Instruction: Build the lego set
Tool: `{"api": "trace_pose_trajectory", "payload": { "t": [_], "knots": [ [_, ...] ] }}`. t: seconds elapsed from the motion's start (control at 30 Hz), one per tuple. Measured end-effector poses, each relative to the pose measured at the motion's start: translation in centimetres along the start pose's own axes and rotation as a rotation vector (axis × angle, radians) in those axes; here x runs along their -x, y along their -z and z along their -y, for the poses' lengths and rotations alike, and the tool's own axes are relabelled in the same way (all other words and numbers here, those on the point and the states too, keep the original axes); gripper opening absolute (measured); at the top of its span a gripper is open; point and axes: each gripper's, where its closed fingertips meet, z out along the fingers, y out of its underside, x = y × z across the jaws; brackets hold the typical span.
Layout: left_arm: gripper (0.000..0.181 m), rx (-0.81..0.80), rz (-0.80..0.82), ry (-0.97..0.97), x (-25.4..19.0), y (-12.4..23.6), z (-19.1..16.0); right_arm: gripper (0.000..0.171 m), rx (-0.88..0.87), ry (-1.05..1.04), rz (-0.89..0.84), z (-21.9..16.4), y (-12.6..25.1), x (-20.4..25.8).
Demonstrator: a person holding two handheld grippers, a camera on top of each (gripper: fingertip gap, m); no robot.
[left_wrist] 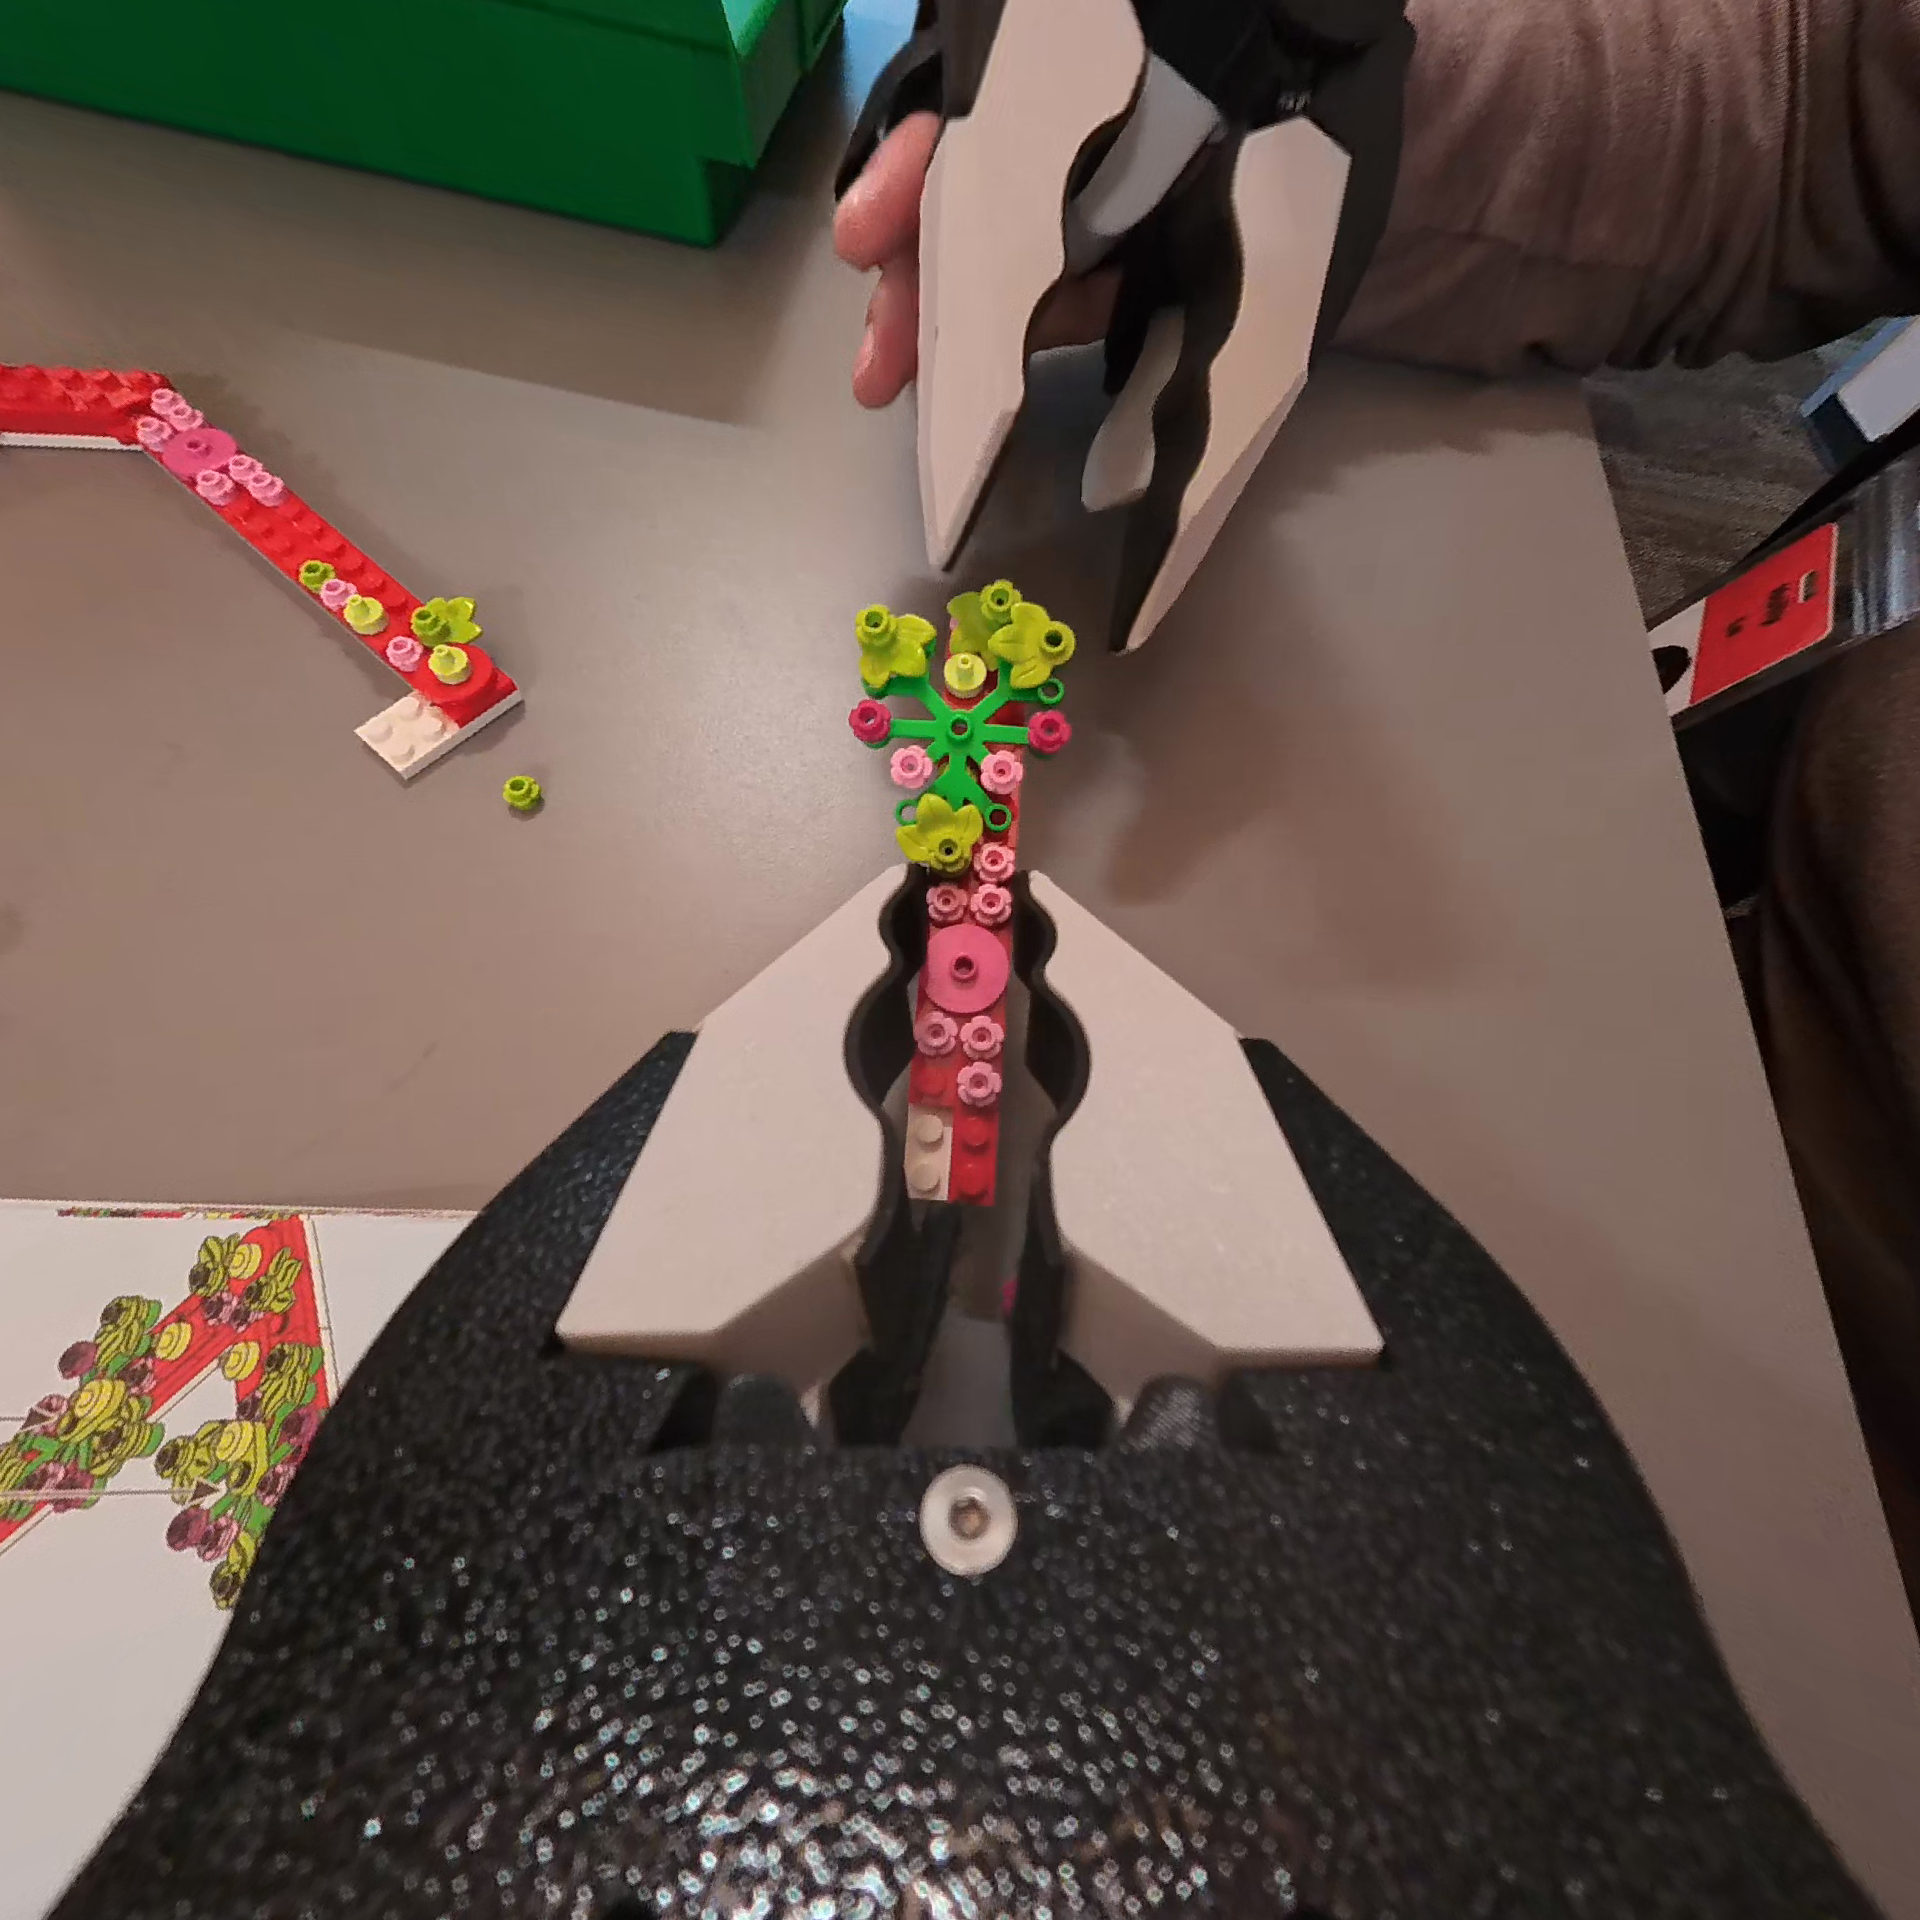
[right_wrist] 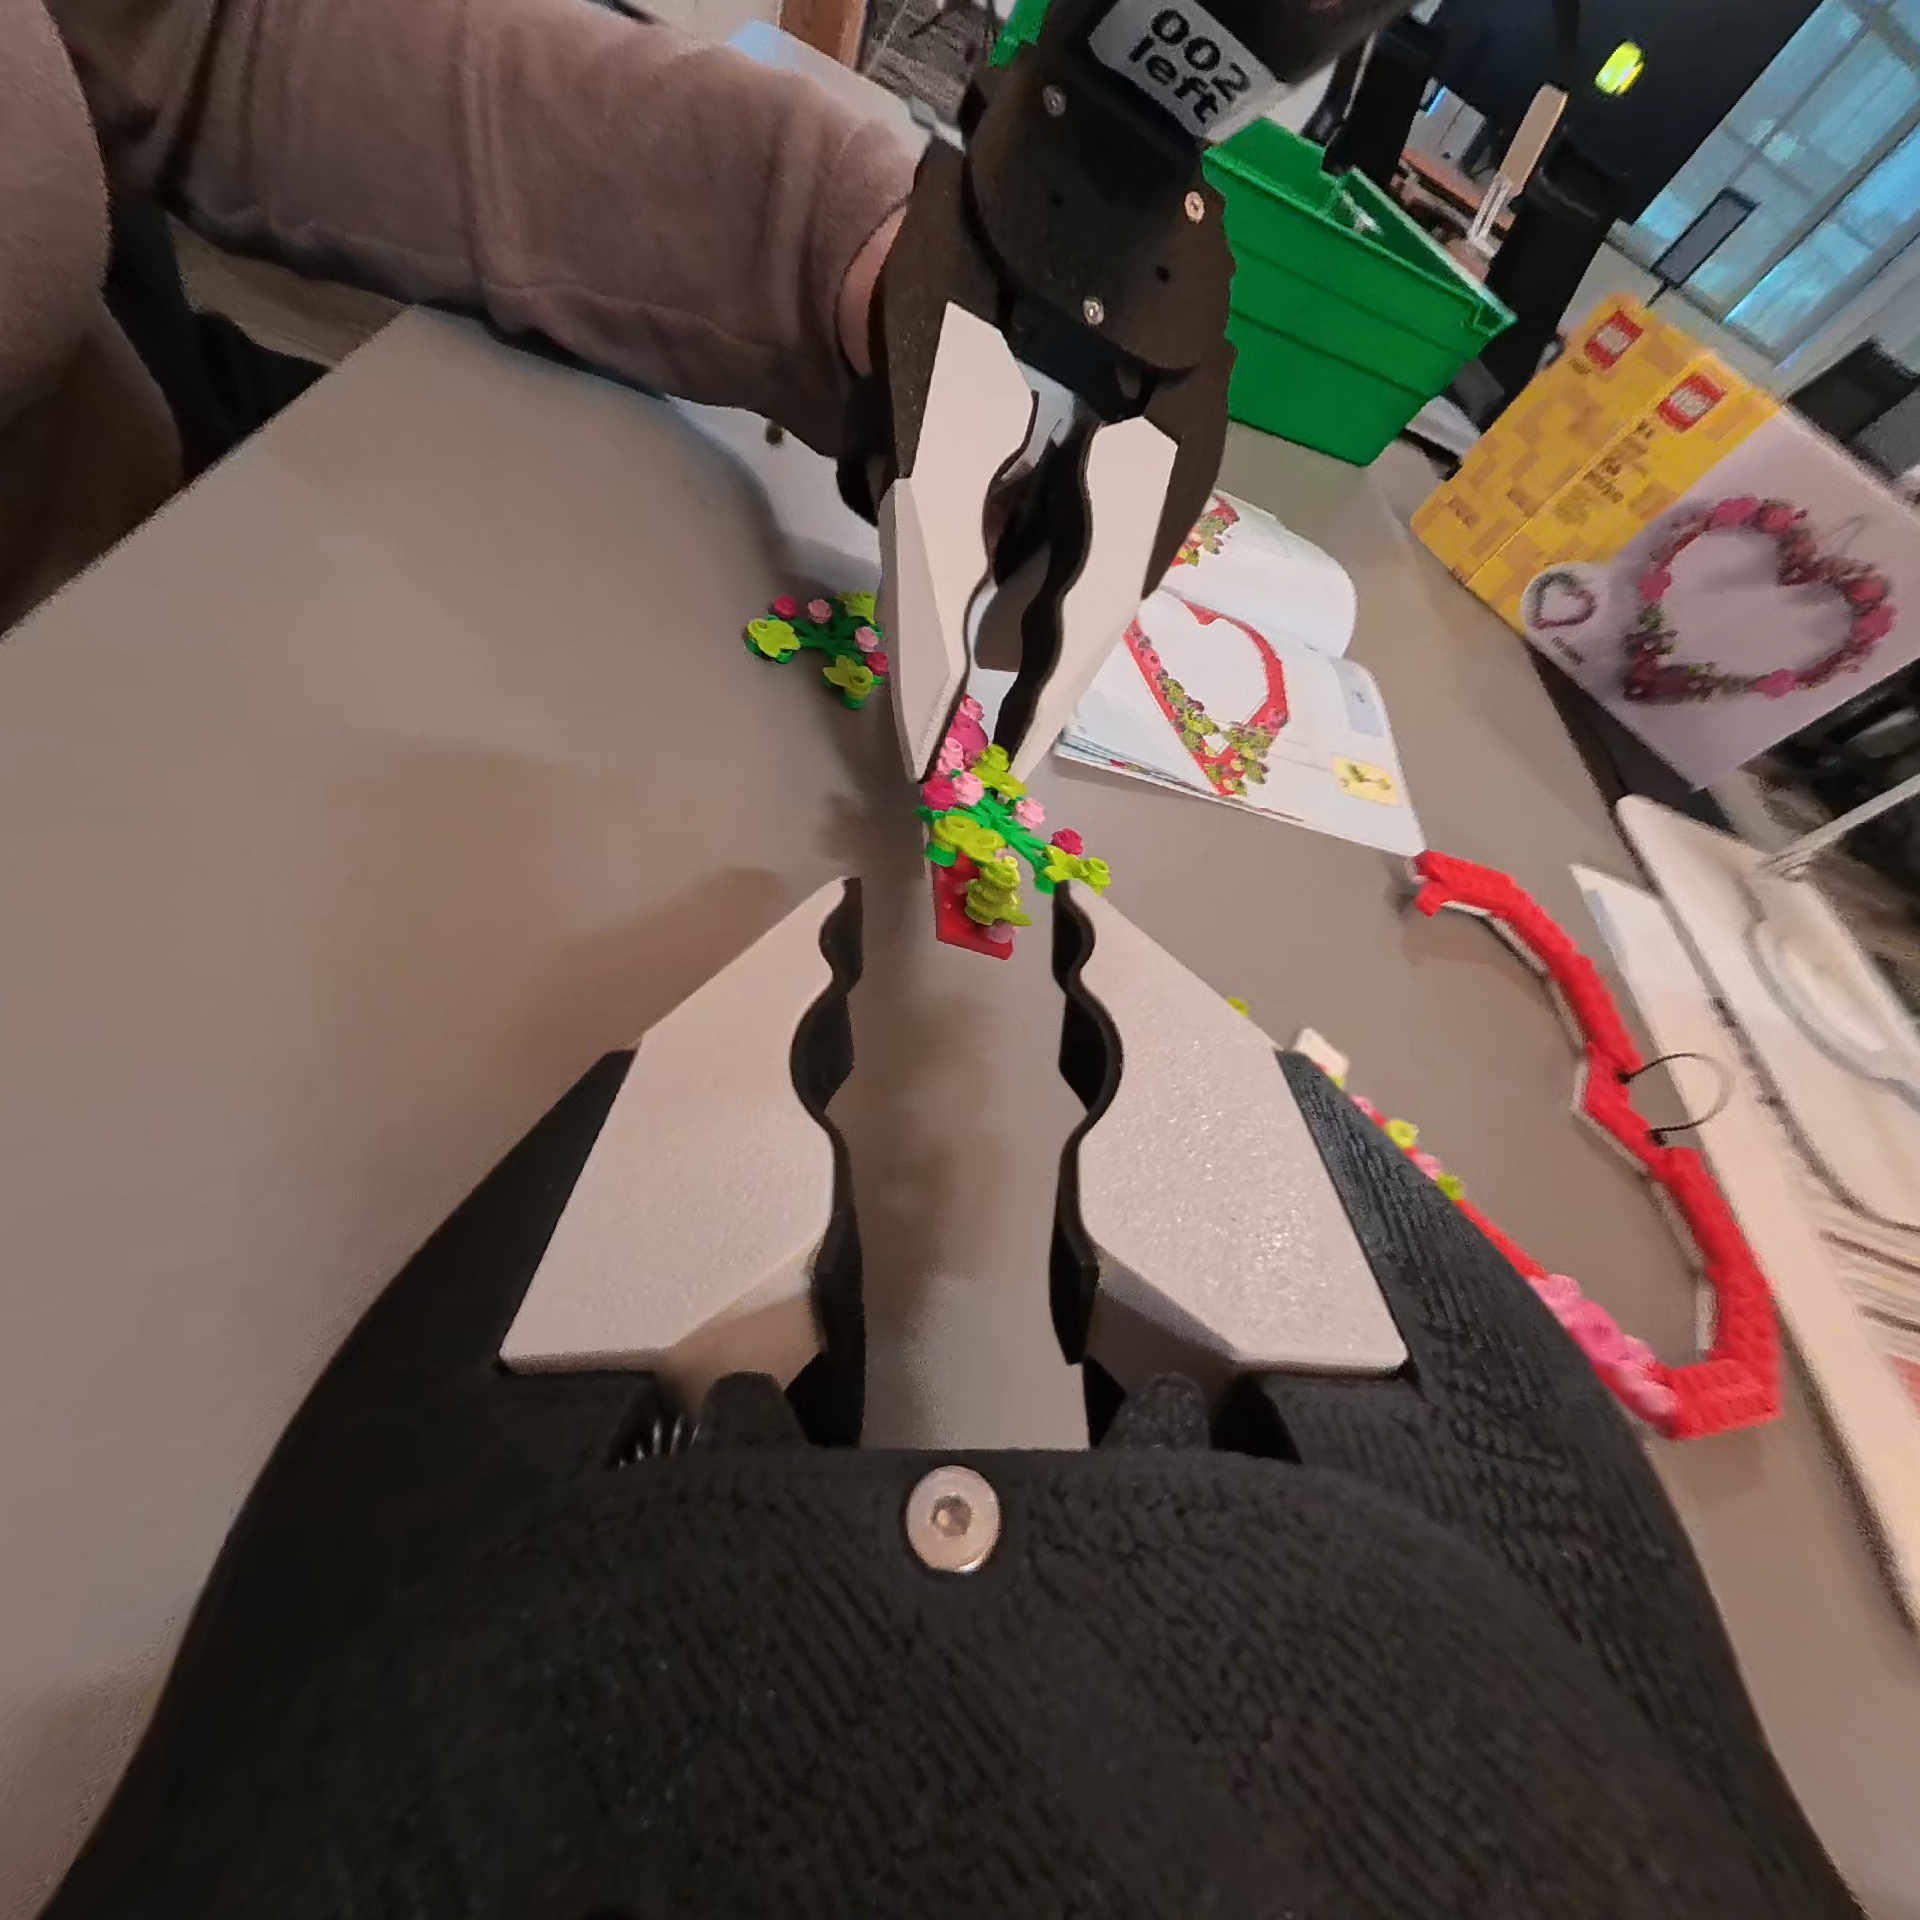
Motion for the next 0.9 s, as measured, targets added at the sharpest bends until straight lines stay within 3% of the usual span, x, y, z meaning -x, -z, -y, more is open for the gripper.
{"api": "trace_pose_trajectory", "payload": {
  "t": [0.17, 0.33, 0.9],
  "knots": [
    [0.013, -0.009, -0.009, 0.018, 0.0, 0.2, 0.0, 0.040, 0.107, 0.431, -0.205, -0.1, 0.1, -1.1],
    [0.013, -0.010, -0.020, 0.027, -0.1, 0.2, 0.0, 0.038, 0.223, 0.759, -0.270, -1.0, -0.7, -0.6],
    [0.013, -0.012, -0.036, 0.040, -0.3, 0.2, 0.0, 0.018, 0.216, 0.857, -0.321, -0.2, -0.9, -0.5]
  ]
}}
